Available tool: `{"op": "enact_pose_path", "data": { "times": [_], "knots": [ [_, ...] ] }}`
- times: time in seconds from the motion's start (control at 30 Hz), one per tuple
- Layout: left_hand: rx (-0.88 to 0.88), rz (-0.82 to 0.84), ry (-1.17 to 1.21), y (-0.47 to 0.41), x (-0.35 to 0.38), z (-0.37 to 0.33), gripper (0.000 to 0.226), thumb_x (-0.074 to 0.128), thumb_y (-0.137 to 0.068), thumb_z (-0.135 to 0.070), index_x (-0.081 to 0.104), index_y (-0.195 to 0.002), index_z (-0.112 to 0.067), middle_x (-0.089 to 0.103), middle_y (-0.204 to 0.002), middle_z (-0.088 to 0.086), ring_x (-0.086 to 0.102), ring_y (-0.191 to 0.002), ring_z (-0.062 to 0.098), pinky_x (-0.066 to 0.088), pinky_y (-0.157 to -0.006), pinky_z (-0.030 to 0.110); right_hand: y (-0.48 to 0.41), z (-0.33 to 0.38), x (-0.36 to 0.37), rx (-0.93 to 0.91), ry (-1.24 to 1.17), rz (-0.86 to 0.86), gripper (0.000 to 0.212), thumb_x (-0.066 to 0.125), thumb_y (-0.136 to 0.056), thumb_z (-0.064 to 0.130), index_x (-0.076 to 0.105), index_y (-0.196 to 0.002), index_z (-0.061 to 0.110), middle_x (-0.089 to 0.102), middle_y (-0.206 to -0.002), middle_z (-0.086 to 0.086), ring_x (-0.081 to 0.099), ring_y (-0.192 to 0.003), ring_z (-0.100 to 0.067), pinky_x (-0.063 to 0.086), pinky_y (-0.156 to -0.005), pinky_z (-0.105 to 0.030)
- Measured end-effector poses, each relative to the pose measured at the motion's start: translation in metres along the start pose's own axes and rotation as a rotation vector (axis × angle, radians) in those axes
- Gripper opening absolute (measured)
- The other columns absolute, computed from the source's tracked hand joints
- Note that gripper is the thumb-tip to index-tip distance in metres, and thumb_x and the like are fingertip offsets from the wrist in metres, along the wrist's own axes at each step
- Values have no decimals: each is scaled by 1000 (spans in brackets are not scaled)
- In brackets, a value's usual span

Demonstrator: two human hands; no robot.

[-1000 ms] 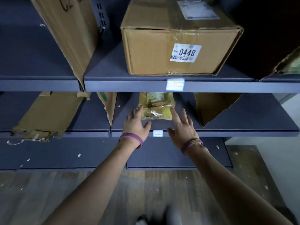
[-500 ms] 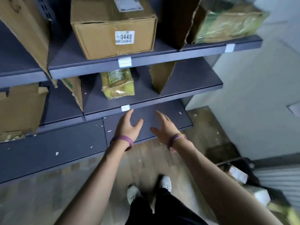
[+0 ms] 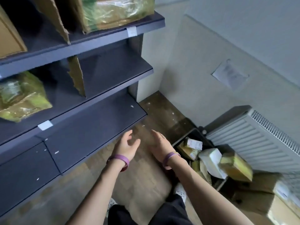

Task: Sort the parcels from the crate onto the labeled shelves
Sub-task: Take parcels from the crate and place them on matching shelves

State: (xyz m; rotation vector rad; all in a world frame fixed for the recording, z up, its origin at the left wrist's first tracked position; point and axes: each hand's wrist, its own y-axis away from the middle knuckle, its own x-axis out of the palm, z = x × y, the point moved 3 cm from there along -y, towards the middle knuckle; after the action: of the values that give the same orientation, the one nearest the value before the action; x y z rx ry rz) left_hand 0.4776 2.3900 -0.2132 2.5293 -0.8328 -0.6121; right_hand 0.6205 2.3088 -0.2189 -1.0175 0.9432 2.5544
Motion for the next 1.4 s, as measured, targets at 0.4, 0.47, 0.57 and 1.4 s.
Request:
{"op": "enact_pose_path", "data": {
  "times": [0.4, 0.47, 0.57, 1.4],
  "knots": [
    [-49, 262, -298, -38, 342, -78, 53, 58, -92, -22, 41, -142, -19, 49, -141, 7, 47, -129, 21, 36, -107, 30, -9, -290, -128, 201, -266, -92, 60, 56, -92, 27, 37, -147, 16, 40, -151, -4, 37, -139, -21, 29, -113, -30],
    [-36, 314, -361, -44, 393, -88, 52, 57, -92, -21, 42, -141, -18, 50, -140, 8, 47, -128, 20, 36, -108, 29, -8, -330, -143, 222, -302, -87, 57, 53, -92, 28, 38, -146, 18, 42, -149, -3, 38, -139, -22, 31, -113, -34],
    [-14, 383, -459, -56, 460, -99, 49, 56, -93, -23, 43, -141, -18, 50, -140, 8, 47, -128, 21, 35, -107, 28, -5, -391, -166, 315, -345, -118, 60, 54, -93, 24, 33, -148, 16, 39, -151, -7, 37, -139, -24, 31, -114, -37],
    [155, 694, -839, -197, 852, 110, 66, 51, -94, -34, 16, -150, -33, 34, -148, 4, 45, -128, 24, 36, -105, 34, -51, -864, -101, 899, -370, -293, 70, 48, -96, 47, 16, -153, 25, 10, -160, -17, 20, -141, -47, 24, -112, -49]
  ]
}}
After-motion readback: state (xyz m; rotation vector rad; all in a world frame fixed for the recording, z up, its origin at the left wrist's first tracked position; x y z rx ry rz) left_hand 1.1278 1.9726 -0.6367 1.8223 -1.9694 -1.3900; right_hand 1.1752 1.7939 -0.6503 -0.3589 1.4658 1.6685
